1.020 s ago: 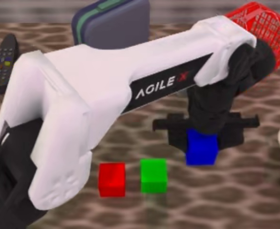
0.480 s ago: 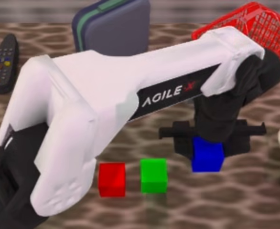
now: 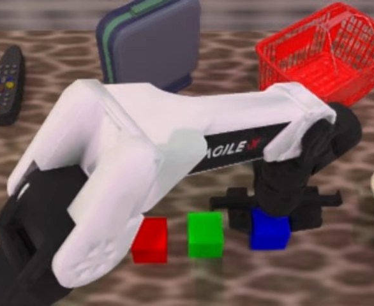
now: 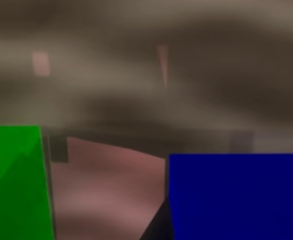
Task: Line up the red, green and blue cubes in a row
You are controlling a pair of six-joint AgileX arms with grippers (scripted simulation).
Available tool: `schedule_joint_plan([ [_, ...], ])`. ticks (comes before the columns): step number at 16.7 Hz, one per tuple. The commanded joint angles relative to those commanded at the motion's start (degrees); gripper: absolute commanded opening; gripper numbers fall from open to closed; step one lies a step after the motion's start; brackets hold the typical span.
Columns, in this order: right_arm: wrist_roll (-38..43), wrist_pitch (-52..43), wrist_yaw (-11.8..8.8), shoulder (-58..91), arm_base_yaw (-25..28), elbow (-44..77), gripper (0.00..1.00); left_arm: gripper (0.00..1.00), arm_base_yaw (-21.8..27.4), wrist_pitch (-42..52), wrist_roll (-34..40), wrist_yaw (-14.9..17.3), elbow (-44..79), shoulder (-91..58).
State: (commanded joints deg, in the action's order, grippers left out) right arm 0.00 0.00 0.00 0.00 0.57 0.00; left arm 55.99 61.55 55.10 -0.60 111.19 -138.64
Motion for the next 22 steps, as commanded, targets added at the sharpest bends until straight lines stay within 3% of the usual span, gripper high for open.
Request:
schedule_joint_plan([
  [2, 0.0, 0.0, 0.0, 0.0, 0.0, 0.0, 1.00, 0.00, 0.0, 0.0, 0.0, 0.0, 0.0, 0.0],
  [15, 0.0, 0.0, 0.0, 0.0, 0.0, 0.0, 1.00, 0.98, 0.0, 0.0, 0.0, 0.0, 0.0, 0.0],
  [22, 0.0, 0.0, 0.0, 0.0, 0.0, 0.0, 1.00, 1.00, 0.0, 0.0, 0.0, 0.0, 0.0, 0.0],
])
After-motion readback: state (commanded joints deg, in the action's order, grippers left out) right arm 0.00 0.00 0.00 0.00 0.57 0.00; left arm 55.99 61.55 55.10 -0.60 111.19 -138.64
